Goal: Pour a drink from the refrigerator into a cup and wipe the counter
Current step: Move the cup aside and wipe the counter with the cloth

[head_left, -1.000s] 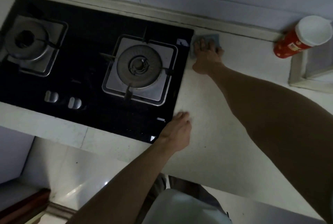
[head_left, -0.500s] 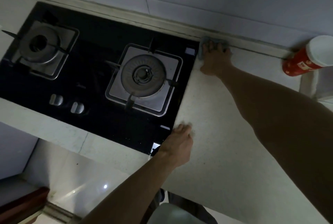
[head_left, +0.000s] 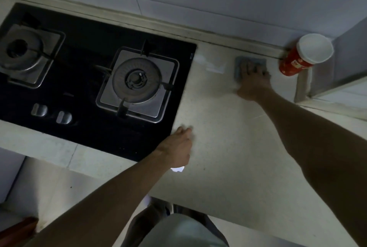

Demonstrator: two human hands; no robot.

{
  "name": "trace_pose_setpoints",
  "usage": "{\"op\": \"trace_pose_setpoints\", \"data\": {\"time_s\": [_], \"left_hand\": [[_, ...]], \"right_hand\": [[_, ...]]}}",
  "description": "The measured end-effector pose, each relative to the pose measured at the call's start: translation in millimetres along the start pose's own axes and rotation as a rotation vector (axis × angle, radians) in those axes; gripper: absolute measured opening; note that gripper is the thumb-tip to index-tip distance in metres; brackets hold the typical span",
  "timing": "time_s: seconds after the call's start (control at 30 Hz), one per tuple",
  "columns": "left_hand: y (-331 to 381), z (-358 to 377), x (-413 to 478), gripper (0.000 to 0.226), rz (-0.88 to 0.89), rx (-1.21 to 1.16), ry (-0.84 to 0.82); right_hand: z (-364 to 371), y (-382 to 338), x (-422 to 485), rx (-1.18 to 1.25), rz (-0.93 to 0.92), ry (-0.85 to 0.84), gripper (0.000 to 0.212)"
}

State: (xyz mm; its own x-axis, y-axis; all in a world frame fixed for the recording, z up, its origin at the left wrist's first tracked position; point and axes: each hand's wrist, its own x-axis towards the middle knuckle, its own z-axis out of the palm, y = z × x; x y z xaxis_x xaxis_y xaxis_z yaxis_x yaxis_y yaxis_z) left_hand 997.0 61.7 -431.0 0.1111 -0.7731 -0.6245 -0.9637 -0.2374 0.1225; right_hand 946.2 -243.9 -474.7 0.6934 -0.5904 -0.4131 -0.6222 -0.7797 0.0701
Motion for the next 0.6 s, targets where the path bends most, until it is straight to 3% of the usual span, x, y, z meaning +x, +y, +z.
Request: {"op": "trace_pose_setpoints", "data": {"time_s": [0.17, 0.33, 0.43, 0.6], "left_hand": [[-0.4, -7.1, -5.3, 0.036, 0.006, -0.059, -0.004], [-1.2, -3.1, -5.4, 0.04, 0.03, -0.082, 0.021], [-2.4, -5.0, -4.3, 0.037, 0.033, -0.085, 0.046], [-3.2, -5.0, 0.5, 0.044, 0.053, -0.032, 0.082]], "right_hand": [[5.3, -3.9, -20.8, 0.056, 0.146, -0.023, 0.109], [-6.8, -63.9, -25.4, 0.04, 0.355, -0.157, 0.1], [-13.9, -94.5, -29.2, 0.063, 0.278, -0.123, 0.089], [2.2, -116.6, -41.2, 0.042, -0.038, -0.001, 0.1]]}}
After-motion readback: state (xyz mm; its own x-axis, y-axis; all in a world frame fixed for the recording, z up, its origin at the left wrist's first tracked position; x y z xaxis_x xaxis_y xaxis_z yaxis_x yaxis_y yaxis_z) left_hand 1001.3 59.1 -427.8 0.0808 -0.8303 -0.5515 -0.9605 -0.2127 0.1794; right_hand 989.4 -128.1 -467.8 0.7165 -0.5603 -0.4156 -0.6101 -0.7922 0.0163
